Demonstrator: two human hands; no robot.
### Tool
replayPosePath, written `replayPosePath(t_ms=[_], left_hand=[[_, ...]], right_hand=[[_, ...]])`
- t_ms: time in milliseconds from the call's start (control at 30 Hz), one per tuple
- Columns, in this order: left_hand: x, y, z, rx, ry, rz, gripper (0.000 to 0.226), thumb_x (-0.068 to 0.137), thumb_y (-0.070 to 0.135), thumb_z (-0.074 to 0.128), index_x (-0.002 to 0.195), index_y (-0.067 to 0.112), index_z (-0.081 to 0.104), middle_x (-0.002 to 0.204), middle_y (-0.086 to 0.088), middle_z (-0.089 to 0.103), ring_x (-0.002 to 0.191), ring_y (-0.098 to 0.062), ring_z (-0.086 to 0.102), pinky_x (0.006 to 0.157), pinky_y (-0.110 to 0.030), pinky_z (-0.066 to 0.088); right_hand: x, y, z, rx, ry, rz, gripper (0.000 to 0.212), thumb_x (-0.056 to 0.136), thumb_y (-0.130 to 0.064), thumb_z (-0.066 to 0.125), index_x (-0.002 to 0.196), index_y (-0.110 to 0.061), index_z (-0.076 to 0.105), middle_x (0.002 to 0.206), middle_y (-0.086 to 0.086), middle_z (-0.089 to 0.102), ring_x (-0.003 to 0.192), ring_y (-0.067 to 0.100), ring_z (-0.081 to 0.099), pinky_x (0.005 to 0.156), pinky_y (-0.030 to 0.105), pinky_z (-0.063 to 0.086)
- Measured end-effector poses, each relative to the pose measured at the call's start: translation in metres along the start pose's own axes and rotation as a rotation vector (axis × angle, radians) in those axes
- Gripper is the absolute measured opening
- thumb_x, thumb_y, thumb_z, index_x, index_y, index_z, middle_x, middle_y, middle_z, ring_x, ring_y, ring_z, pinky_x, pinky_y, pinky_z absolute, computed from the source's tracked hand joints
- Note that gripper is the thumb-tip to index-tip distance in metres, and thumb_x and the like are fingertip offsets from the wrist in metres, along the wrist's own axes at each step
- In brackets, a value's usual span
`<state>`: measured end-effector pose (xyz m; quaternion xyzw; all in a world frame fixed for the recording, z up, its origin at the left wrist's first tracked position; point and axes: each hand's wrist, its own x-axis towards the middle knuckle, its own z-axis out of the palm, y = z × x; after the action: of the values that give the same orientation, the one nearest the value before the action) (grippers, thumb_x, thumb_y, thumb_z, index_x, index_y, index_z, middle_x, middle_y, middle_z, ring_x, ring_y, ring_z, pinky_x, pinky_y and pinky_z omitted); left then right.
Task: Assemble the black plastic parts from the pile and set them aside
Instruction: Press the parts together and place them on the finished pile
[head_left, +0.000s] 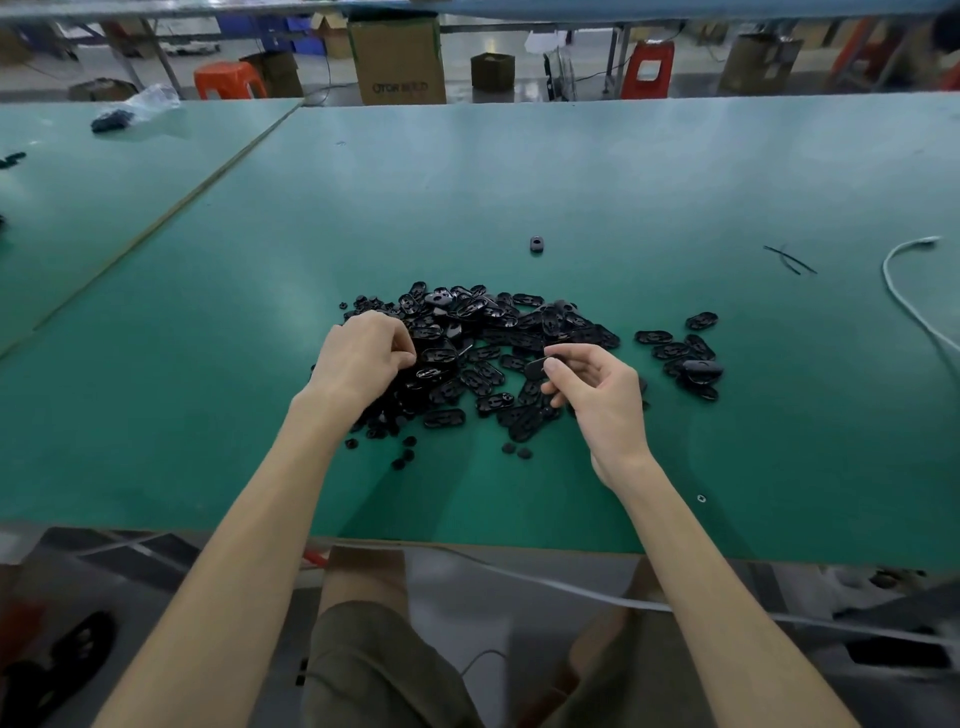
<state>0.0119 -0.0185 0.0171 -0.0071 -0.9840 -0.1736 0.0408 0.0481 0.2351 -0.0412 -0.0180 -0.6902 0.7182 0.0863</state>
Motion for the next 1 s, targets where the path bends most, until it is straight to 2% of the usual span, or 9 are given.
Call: replayPosePath(t_ms=[100,267,433,567,667,733,833,1000], left_hand=[[-0.001,0.001,0.0,-0.056,0.064,-0.028,0.003,0.094,0.015,0.073,0.094,0.016,0.076,0.094,0.0,0.073,0.09,-0.021,0.068,0.089,-0.037,0.053],[0.0,0.003,0.001,-0.182,0.103,-0.046,0.012,0.092,0.004,0.072,0.095,0.013,0.078,0.097,-0.006,0.075,0.093,-0.023,0.069,0.092,-0.04,0.056],[-0.007,0.017,0.002,-0.5,0.058,0.02,0.013,0.085,0.01,0.083,0.09,0.02,0.076,0.086,0.002,0.076,0.08,-0.008,0.071,0.079,-0.02,0.058],[-0.014,0.039,0.016,-0.718,-0.005,0.151,0.011,0.091,0.011,0.078,0.1,0.017,0.078,0.084,-0.003,0.075,0.074,-0.013,0.073,0.075,-0.015,0.055],[-0.018,0.053,0.029,-0.809,-0.004,0.155,0.007,0.094,0.009,0.074,0.098,0.011,0.078,0.079,-0.002,0.075,0.07,-0.011,0.072,0.066,-0.011,0.048],[-0.021,0.059,0.036,-0.897,-0.025,0.146,0.007,0.094,0.007,0.074,0.099,0.007,0.078,0.078,-0.003,0.076,0.07,-0.012,0.072,0.064,-0.012,0.047],[-0.025,0.064,0.043,-1.014,-0.038,0.107,0.007,0.095,0.011,0.073,0.101,0.01,0.076,0.088,-0.003,0.08,0.076,-0.017,0.076,0.062,-0.019,0.049],[-0.027,0.067,0.047,-1.148,-0.033,0.026,0.008,0.096,0.012,0.072,0.103,0.01,0.075,0.093,-0.003,0.081,0.078,-0.017,0.077,0.062,-0.019,0.051]], right_hand=[[0.0,0.0,0.0,0.003,0.003,0.004,0.012,0.097,-0.004,0.071,0.106,-0.011,0.075,0.077,0.0,0.075,0.071,0.013,0.068,0.065,0.023,0.055],[0.0,0.0,0.0,0.005,0.003,0.002,0.012,0.098,-0.005,0.07,0.105,-0.012,0.076,0.077,0.002,0.075,0.07,0.014,0.068,0.066,0.024,0.056],[0.0,0.0,0.001,-0.014,0.017,0.002,0.015,0.101,-0.005,0.065,0.106,-0.014,0.076,0.079,0.002,0.078,0.069,0.016,0.071,0.068,0.022,0.056],[0.001,0.001,0.002,-0.01,0.021,0.006,0.014,0.101,-0.006,0.065,0.107,-0.012,0.076,0.082,0.001,0.079,0.074,0.02,0.074,0.068,0.024,0.057],[0.001,0.001,0.002,-0.003,0.022,-0.001,0.014,0.101,-0.005,0.065,0.107,-0.011,0.076,0.081,0.001,0.079,0.073,0.019,0.074,0.066,0.023,0.056],[0.001,0.001,0.002,0.003,0.025,-0.004,0.014,0.1,-0.005,0.066,0.106,-0.011,0.076,0.082,0.001,0.079,0.074,0.02,0.074,0.066,0.025,0.056],[0.002,0.0,0.002,0.016,0.03,-0.007,0.013,0.1,-0.004,0.066,0.105,-0.011,0.075,0.083,0.002,0.079,0.074,0.02,0.074,0.066,0.026,0.057],[0.001,0.0,0.001,0.035,0.042,-0.008,0.01,0.099,-0.003,0.066,0.106,-0.007,0.073,0.082,0.001,0.079,0.072,0.018,0.074,0.064,0.024,0.056]])
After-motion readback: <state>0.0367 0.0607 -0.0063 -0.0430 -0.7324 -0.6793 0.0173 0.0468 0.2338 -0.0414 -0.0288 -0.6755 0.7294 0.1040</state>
